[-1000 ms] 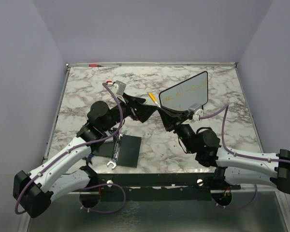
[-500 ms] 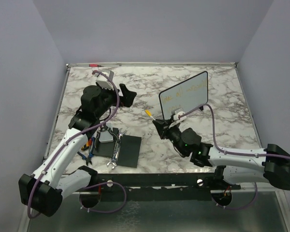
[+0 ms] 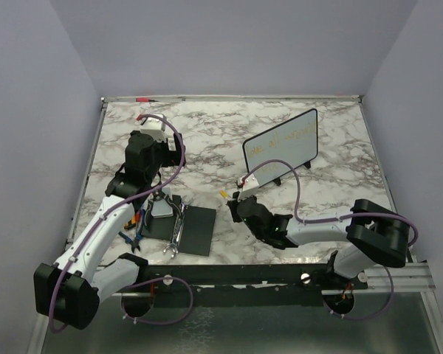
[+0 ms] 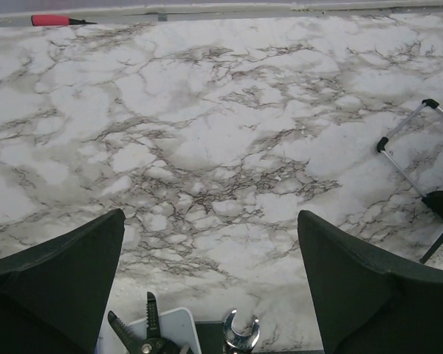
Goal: Write a sentence on the whiteboard
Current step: Place the whiteboard marker at the center of the board, then reset both arms
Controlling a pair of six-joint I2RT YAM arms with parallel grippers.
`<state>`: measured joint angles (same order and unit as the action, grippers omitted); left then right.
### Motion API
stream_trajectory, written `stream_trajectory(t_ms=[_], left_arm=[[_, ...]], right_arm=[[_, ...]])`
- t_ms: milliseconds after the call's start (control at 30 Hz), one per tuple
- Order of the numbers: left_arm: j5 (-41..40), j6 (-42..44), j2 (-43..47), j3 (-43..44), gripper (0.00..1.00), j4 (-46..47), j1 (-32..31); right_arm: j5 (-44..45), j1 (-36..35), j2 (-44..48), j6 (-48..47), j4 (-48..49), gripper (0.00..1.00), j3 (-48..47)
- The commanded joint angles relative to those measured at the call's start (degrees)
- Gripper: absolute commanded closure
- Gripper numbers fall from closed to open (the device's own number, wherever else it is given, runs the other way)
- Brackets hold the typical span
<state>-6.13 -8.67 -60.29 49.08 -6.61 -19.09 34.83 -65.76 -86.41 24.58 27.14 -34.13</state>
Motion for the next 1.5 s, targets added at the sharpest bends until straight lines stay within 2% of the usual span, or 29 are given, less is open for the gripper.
stream_trajectory(t_ms=[0,167,367,567,700,800,867,967,1100,1233,1333,1467], left_arm=[[-4.32,2.71,2.37,-1.32,0.01,-0.63,0.28],[-4.09,2.27,2.35,-1.14,0.01,-0.94,0.28],[-4.06,1.77,2.85,-1.57,0.01,-0.92,0.27],[-3.35,0.51,3.50,-1.71,0.01,-0.90,0.58],[-2.72,-0.23,3.75,-1.54,0.01,-0.92,2.00],[-0.73,-0.25,4.36,-1.64,0.01,-0.69,2.54],[-0.80,-0.30,4.92,-2.12,0.01,-0.34,2.59],[-2.37,0.01,5.72,-2.43,0.01,-0.24,2.66],[-4.39,0.43,6.85,-2.95,0.01,-0.24,2.81],[-4.74,-0.34,7.42,-3.08,0.01,-1.24,3.56],[-6.25,-0.54,8.36,-3.62,0.01,-1.45,4.04],[-9.49,0.51,11.42,-4.08,0.01,-1.21,3.96]], right_arm=[[3.58,0.06,-2.36,6.48,-5.18,0.95,-1.86],[5.24,0.08,-4.01,9.78,-10.08,0.78,-3.62],[5.23,0.10,-1.87,8.95,-10.27,0.57,-3.22],[7.55,0.10,5.85,3.43,-12.67,0.34,-2.17],[5.91,0.24,12.56,-4.41,-13.22,0.09,-1.47],[5.06,1.74,15.49,-7.27,-20.03,0.02,-4.68],[-1.58,5.78,18.03,-7.81,-24.24,0.01,-6.00],[-13.27,15.89,22.38,-7.08,-26.95,0.00,-6.53],[-22.85,28.09,27.00,-7.45,-29.78,0.00,-6.54],[-31.36,44.49,29.95,-6.01,-31.61,0.00,-6.04],[-32.67,53.86,33.27,-4.52,-32.28,0.00,-5.51],[-25.03,56.56,39.46,-7.10,-31.47,0.00,-5.03]])
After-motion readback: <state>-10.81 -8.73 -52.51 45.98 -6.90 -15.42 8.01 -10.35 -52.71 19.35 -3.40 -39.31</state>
